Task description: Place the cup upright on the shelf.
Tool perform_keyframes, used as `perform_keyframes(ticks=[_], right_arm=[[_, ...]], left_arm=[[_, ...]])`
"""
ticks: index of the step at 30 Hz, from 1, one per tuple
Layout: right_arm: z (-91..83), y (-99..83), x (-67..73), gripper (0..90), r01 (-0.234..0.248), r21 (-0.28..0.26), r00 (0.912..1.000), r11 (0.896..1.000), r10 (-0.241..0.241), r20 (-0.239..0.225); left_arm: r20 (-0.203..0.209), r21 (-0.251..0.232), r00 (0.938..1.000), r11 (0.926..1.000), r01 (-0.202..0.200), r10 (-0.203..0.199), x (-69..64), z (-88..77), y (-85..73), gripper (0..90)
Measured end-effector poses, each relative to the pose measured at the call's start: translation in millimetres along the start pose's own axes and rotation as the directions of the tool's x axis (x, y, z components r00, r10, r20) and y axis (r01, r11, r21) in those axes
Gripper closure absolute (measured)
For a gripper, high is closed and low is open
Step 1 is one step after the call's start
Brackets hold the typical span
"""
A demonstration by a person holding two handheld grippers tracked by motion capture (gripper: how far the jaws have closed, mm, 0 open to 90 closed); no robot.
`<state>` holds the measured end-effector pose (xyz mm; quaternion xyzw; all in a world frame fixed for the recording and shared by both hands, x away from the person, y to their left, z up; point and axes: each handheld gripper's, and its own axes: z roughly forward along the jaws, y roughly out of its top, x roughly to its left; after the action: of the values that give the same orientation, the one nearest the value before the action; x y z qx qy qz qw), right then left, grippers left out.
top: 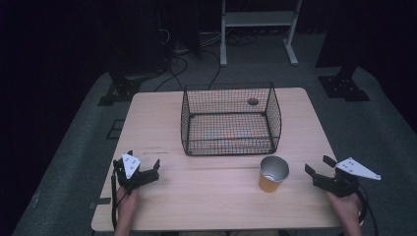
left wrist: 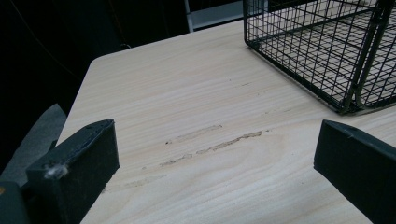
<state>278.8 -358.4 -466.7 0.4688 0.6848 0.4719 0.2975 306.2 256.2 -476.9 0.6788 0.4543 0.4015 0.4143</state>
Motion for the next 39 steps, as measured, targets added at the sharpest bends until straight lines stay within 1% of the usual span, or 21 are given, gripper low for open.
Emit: perform_keyframes(ticks=[6, 9, 11, 12, 14, 15, 18, 21, 23, 26, 28, 32, 33, 35, 39], right_arm=[[-3.7, 0.2, 6.4, 18.2, 0.011, 0.003, 0.9995, 1.0, -0.011, -0.029], [-7.4, 3.4, 11.5, 17.6, 0.043, 0.008, 0.9984, 0.999, -0.043, -0.037], [-10.1, 4.4, 13.7, 17.0, 0.051, 0.011, 0.9977, 0.999, -0.051, -0.045], [-13.5, 4.0, 15.3, 16.9, 0.055, 0.011, 0.9969, 0.998, -0.054, -0.057], [-14.8, 3.5, 16.1, 16.4, 0.057, 0.011, 0.9966, 0.998, -0.056, -0.06], [-17.0, 2.6, 17.4, 15.9, 0.056, 0.014, 0.9961, 0.998, -0.055, -0.068], [-21.4, 0.3, 19.7, 15.0, 0.068, 0.024, 0.995, 0.997, -0.066, -0.075], [-25.7, -2.1, 21.8, 14.7, 0.061, 0.033, 0.9939, 0.998, -0.058, -0.094], [-27.8, -3.5, 24.3, 14.0, 0.066, 0.034, 0.9929, 0.997, -0.063, -0.101], [-30.9, -5.3, 32.8, 13.5, 0.081, 0.039, 0.9891, 0.996, -0.076, -0.126], [-31.3, -5.4, 34.5, 13.5, 0.087, 0.037, 0.988, 0.996, -0.082, -0.131], [-32.1, -4.8, 43.5, 12.9, 0.102, 0.037, 0.9838, 0.994, -0.095, -0.152], [-31.5, -4.4, 48.0, 12.9, 0.113, 0.034, 0.9819, 0.993, -0.107, -0.157], [-31.1, -4.3, 49.3, 12.9, 0.115, 0.035, 0.9813, 0.993, -0.108, -0.159], [-29.2, -4.5, 56.4, 12.9, 0.122, 0.038, 0.9766, 0.992, -0.113, -0.183]], left_arm=[[0.001, -0.001, 1.0, 1.0, -0.003, 0.003, -0.4, 0.0, 0.0, 0.0], [0.002, -0.003, 1.0, 1.0, -0.003, 0.003, -0.8, -0.2, -0.1, 0.0], [0.002, -0.002, 1.0, 1.0, -0.01, 0.01, -1.3, -0.7, -0.2, 0.0], [0.002, -0.002, 0.9999, 0.9999, -0.011, 0.011, -1.4, -0.7, -0.2, 0.0], [0.003, -0.002, 0.9999, 0.9999, -0.01, 0.01, -1.4, -0.7, -0.2, 0.0], [0.002, -0.002, 1.0, 1.0, -0.01, 0.01, -1.2, -0.7, -0.1, 0.0], [0.001, -0.003, 1.0, 1.0, -0.007, 0.007, -1.2, -0.6, -0.1, 0.0], [-0.001, -0.003, 1.0, 1.0, -0.007, 0.007, -1.3, -0.4, -0.1, 0.0], [-0.002, -0.002, 1.0, 1.0, -0.006, 0.006, -1.3, -0.4, -0.2, 0.0], [-0.001, -0.001, 1.0, 1.0, -0.009, 0.009, -1.4, -0.5, -0.1, 0.0], [-0.001, -0.002, 1.0, 1.0, -0.01, 0.01, -1.6, -0.5, -0.2, 0.0], [0.0, -0.002, 1.0, 1.0, -0.009, 0.009, -1.4, -0.5, -0.2, 0.0], [0.0, -0.002, 1.0, 1.0, -0.009, 0.009, -1.3, -0.5, -0.2, 0.0], [-0.001, -0.003, 1.0, 1.0, -0.007, 0.007, -1.4, -0.4, -0.2, 0.0], [0.0, -0.002, 1.0, 0.9999, -0.01, 0.01, -1.5, -0.5, -0.1, 0.0]])
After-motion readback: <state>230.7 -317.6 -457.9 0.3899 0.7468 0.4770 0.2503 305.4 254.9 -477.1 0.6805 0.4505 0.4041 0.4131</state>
